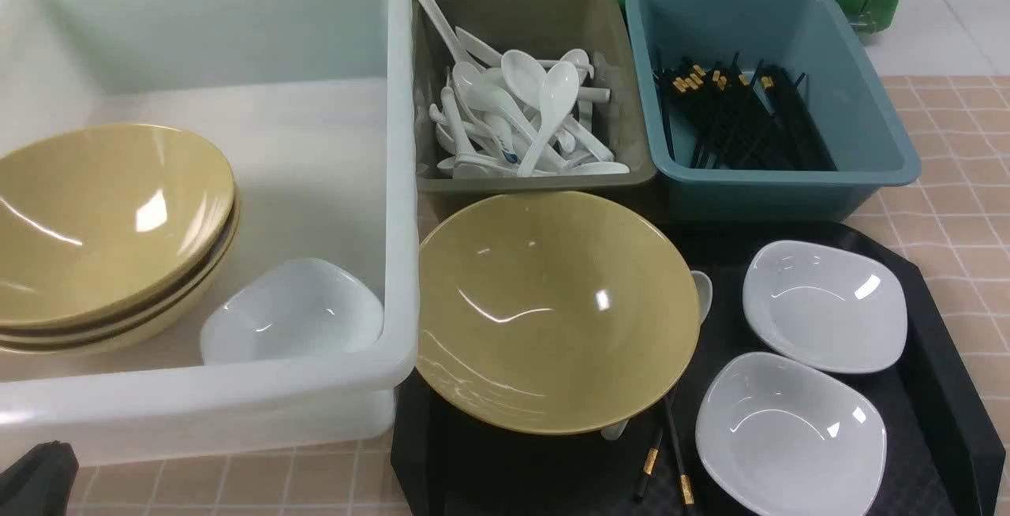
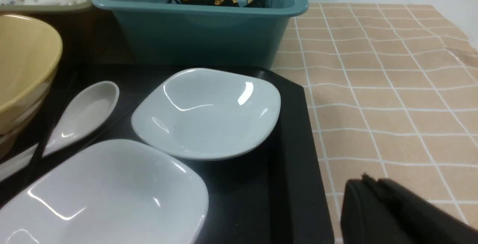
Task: On brown table put chopsticks spoon bowls plates into blue grey white boxes.
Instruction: 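Grasp the large bowl on the tray by its rim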
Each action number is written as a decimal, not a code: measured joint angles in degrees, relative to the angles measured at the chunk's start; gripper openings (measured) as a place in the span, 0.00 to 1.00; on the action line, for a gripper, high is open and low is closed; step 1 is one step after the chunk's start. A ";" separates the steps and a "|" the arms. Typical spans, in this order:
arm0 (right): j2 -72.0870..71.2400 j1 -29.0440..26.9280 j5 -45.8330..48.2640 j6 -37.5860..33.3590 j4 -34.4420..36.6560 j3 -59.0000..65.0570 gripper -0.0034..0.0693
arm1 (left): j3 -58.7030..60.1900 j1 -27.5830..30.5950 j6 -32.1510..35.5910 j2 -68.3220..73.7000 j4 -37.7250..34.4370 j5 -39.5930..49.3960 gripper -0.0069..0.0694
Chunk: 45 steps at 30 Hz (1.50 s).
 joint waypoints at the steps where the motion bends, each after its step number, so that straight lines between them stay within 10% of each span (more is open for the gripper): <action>1: 0.00 0.00 0.00 0.00 0.00 0.00 0.16 | 0.00 0.00 0.00 0.00 0.00 0.00 0.09; 45: 0.00 0.00 -0.25 0.00 0.00 0.00 0.18 | 0.00 0.00 -0.05 0.00 0.16 -0.35 0.09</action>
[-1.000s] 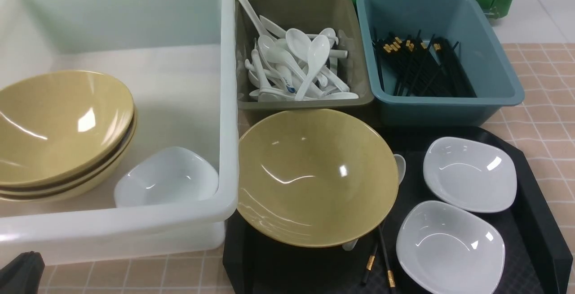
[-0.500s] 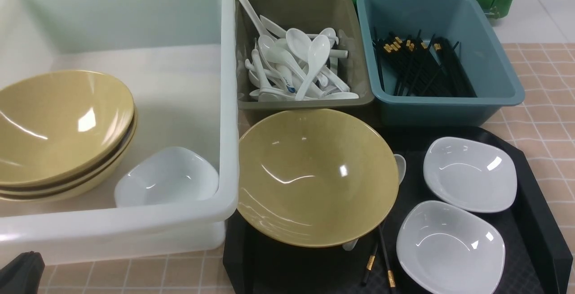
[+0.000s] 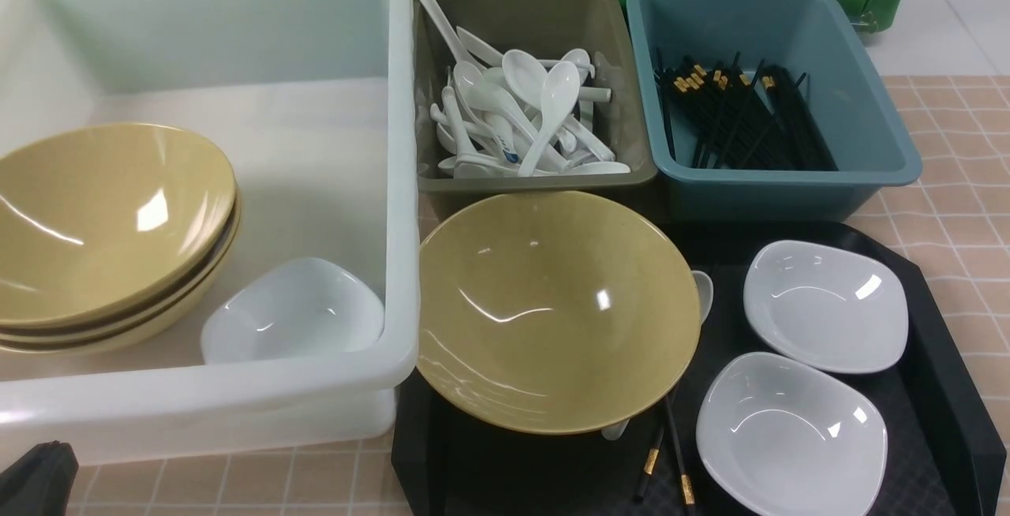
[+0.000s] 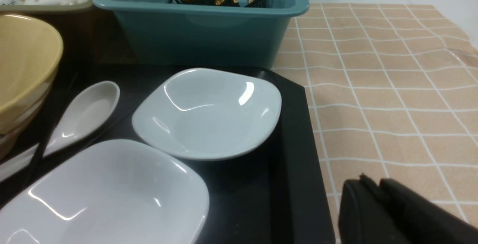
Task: On brown table put chopsticks spoon bowls plates into blue grey white boxes.
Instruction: 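Grasp the large bowl on the tray by its rim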
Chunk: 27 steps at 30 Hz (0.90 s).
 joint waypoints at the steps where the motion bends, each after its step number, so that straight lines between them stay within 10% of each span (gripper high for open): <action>1: 0.00 0.00 -0.15 0.00 0.00 0.00 0.18 | 0.00 0.00 0.00 0.00 0.11 -0.06 0.09; 18: 0.00 0.00 -46.85 2.89 0.00 0.30 0.19 | 0.06 0.00 1.21 0.00 3.55 -44.75 0.09; 27: -0.06 0.00 -54.65 4.77 0.00 -0.14 0.20 | -2.55 0.00 -14.33 0.00 4.64 -62.53 0.09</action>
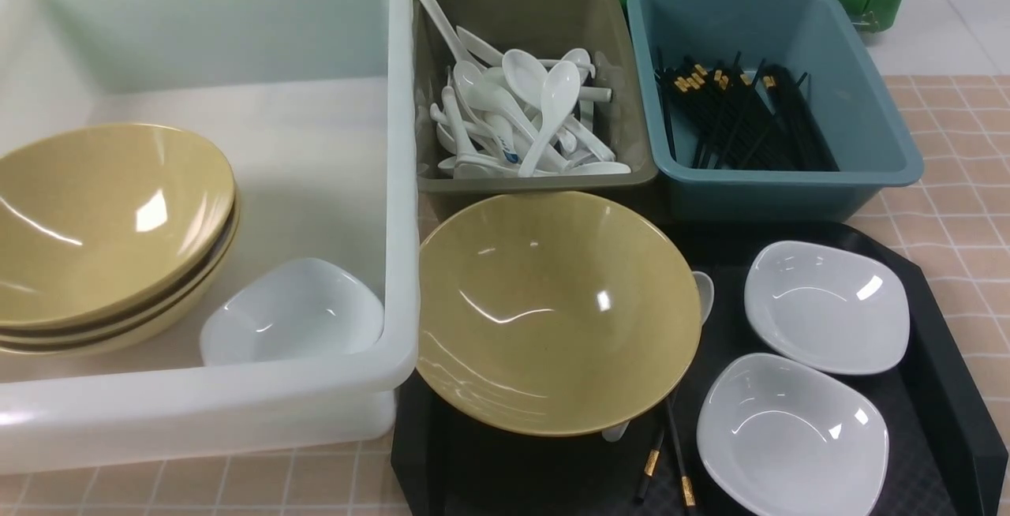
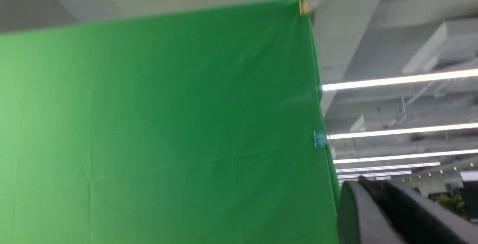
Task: On brown table put chopsticks spoon bowls plates into blue grey white boxes.
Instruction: 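Grasp the large bowl on the tray by its rim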
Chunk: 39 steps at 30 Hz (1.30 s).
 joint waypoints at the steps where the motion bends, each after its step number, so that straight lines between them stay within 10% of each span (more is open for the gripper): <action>1: 0.00 0.00 1.20 0.00 0.00 -1.06 0.20 | -2.31 0.00 -0.82 0.00 1.17 1.70 0.09; 13: 15.70 0.00 23.83 -6.43 0.00 -29.03 0.10 | -32.43 0.00 -2.88 19.01 6.95 25.68 0.10; 21: 28.08 0.00 60.89 -7.99 1.61 -33.50 0.10 | -38.93 -1.92 -23.49 34.27 8.02 53.09 0.10; 27: 32.58 0.12 78.97 -20.91 6.76 -32.59 0.10 | -49.02 -14.85 -9.57 45.00 2.19 74.24 0.10; 32: 33.12 4.33 75.83 -25.72 10.18 -29.90 0.10 | -61.22 -26.95 9.39 60.99 -13.09 86.92 0.10; 39: 33.35 13.95 70.73 -25.70 10.74 -23.18 0.10 | -76.18 -36.13 19.62 83.72 -21.10 96.91 0.10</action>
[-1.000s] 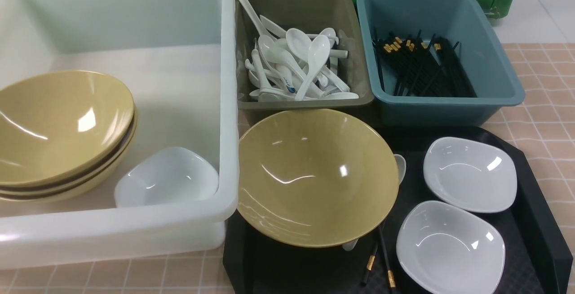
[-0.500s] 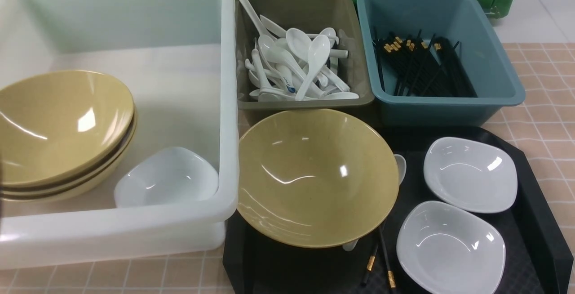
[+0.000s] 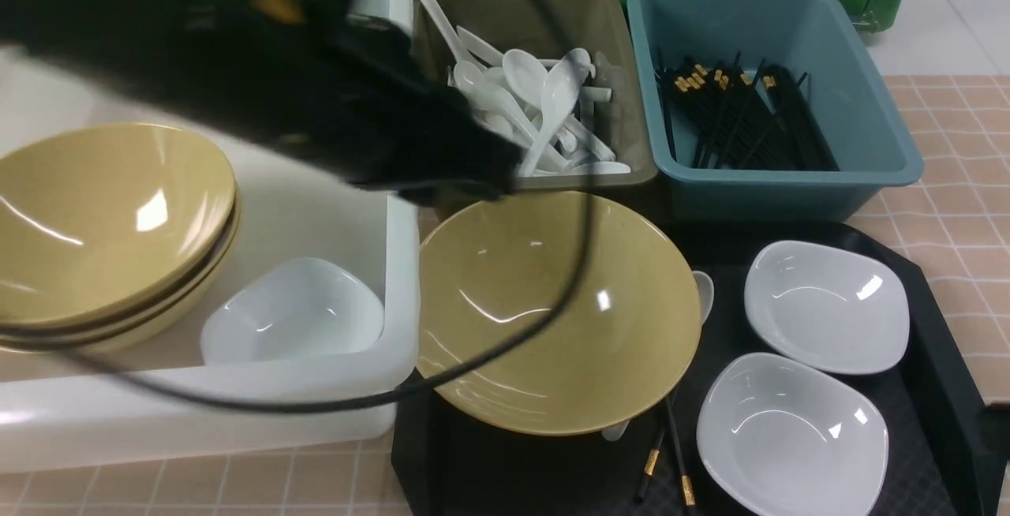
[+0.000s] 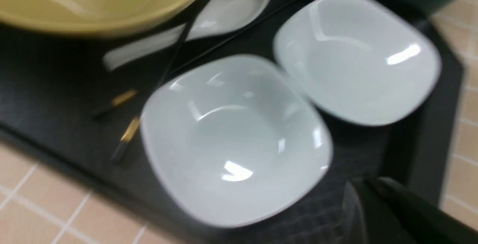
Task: On brown table put chopsticks spoon bowls plates into blue grey white boxes.
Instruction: 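Grasp the large bowl on the tray by its rim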
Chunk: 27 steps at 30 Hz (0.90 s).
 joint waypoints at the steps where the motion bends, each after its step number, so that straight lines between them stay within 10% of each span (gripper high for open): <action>1: 0.13 1.08 -1.18 0.27 0.00 1.10 0.10 | -2.12 -1.21 0.57 3.43 -0.06 0.99 0.10; 15: 0.39 2.87 -6.33 0.99 0.05 2.33 0.10 | -14.91 -6.59 -4.05 30.98 13.00 0.98 0.10; 27: 0.39 2.87 -9.48 0.61 0.05 2.51 0.11 | -15.80 -10.49 9.36 35.58 -14.62 0.14 0.10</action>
